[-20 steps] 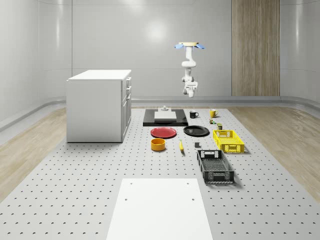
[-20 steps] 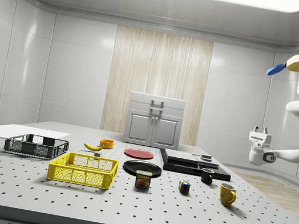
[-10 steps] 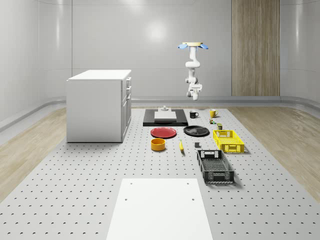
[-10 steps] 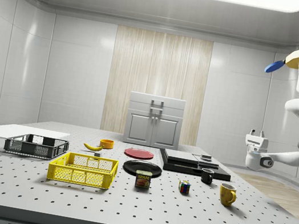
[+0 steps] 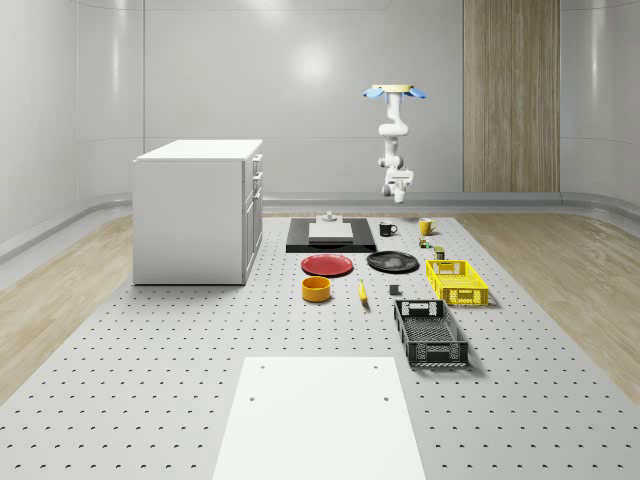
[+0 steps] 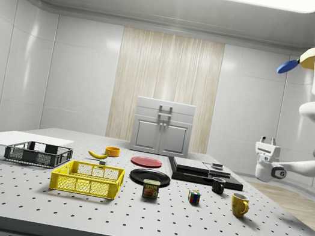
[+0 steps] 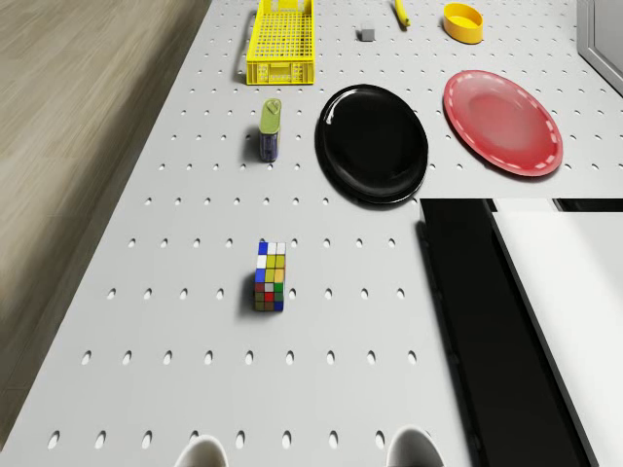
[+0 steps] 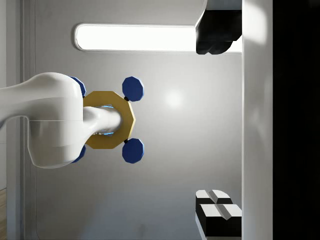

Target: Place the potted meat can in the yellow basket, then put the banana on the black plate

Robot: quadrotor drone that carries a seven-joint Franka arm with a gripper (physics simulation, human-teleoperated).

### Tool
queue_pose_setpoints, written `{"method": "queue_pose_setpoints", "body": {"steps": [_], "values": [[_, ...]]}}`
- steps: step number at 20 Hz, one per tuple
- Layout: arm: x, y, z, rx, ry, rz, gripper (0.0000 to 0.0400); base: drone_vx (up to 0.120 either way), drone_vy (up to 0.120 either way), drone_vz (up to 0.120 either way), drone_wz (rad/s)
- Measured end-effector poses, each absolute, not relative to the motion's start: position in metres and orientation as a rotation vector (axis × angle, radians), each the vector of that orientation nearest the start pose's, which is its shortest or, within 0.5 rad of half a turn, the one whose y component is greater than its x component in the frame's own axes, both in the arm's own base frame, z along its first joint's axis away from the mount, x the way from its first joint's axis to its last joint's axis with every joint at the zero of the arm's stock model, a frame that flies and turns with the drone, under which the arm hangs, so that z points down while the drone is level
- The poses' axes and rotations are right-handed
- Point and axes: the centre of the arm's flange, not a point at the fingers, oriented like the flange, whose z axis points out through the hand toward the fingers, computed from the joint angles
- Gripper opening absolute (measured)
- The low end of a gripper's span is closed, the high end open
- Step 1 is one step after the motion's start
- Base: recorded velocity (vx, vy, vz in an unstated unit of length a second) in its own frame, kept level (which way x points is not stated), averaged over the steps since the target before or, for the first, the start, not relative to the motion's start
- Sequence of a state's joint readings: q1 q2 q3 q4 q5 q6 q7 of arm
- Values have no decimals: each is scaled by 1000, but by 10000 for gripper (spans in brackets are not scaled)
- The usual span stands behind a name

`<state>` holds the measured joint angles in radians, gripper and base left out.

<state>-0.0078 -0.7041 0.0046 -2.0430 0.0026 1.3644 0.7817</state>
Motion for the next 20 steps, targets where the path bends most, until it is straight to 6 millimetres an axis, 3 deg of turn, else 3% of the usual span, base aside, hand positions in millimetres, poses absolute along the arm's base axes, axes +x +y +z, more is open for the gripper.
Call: {"method": "queue_pose_setpoints", "body": {"steps": [20], "values": [[302,2,691,-2902,1202,-69,400,120,120,0,0]]}}
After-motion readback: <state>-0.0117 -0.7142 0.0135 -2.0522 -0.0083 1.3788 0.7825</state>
